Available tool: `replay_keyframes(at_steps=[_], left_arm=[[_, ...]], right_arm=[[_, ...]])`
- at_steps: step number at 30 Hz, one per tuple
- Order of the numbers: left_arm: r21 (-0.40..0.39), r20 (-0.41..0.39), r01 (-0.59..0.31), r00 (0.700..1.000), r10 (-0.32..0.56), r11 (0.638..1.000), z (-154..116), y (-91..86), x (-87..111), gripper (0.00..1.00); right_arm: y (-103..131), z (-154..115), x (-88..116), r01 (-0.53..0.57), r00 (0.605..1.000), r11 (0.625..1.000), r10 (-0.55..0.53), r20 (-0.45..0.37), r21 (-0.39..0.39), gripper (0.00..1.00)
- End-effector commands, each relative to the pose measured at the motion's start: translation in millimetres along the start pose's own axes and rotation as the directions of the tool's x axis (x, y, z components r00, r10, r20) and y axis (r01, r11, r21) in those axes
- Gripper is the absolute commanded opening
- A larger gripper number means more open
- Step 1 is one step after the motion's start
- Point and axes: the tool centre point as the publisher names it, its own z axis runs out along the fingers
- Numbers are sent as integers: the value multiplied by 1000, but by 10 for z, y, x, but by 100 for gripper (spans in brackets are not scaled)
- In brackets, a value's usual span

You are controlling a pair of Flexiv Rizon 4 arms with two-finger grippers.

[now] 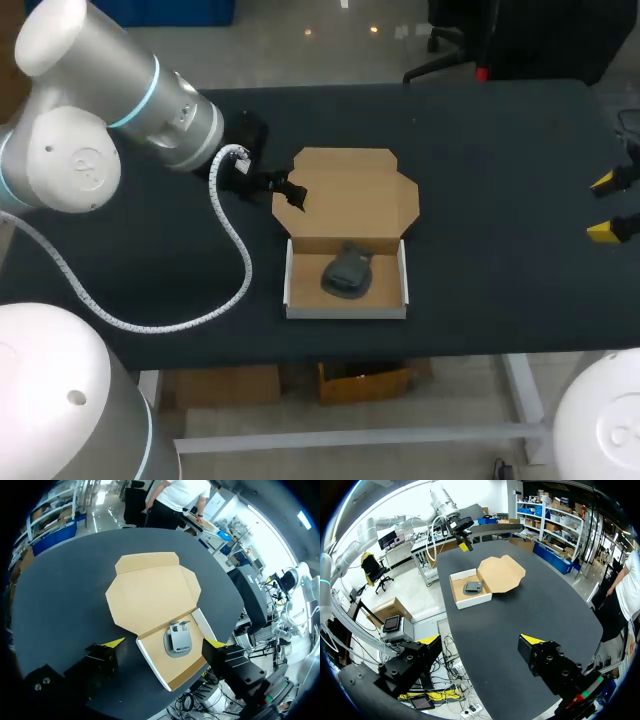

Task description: Assemble the packaging by folding the flat box into shape, placing the metal phone stand inside, and closing the box properly

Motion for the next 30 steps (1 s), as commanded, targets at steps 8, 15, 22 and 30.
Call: replay_keyframes(at_steps=[8, 15, 22, 30], left_arm=[[3, -31, -1, 1000, 1, 1000, 4, 16, -26, 100], [19, -37, -5, 999, 6, 1000, 3, 55, -67, 100], [59, -45, -36, 998, 39, 998, -25, 63, -180, 100], [88, -68, -23, 997, 29, 996, 15, -16, -389, 100]], right_arm=[[-5, -13, 10, 1, 1000, 1000, -1, 0, -2, 100], [-5, -13, 10, 1, 1000, 1000, -1, 0, -2, 100], [-5, -13, 10, 1, 1000, 1000, -1, 0, -2, 100], [-5, -13, 10, 1, 1000, 1000, -1, 0, -2, 100]])
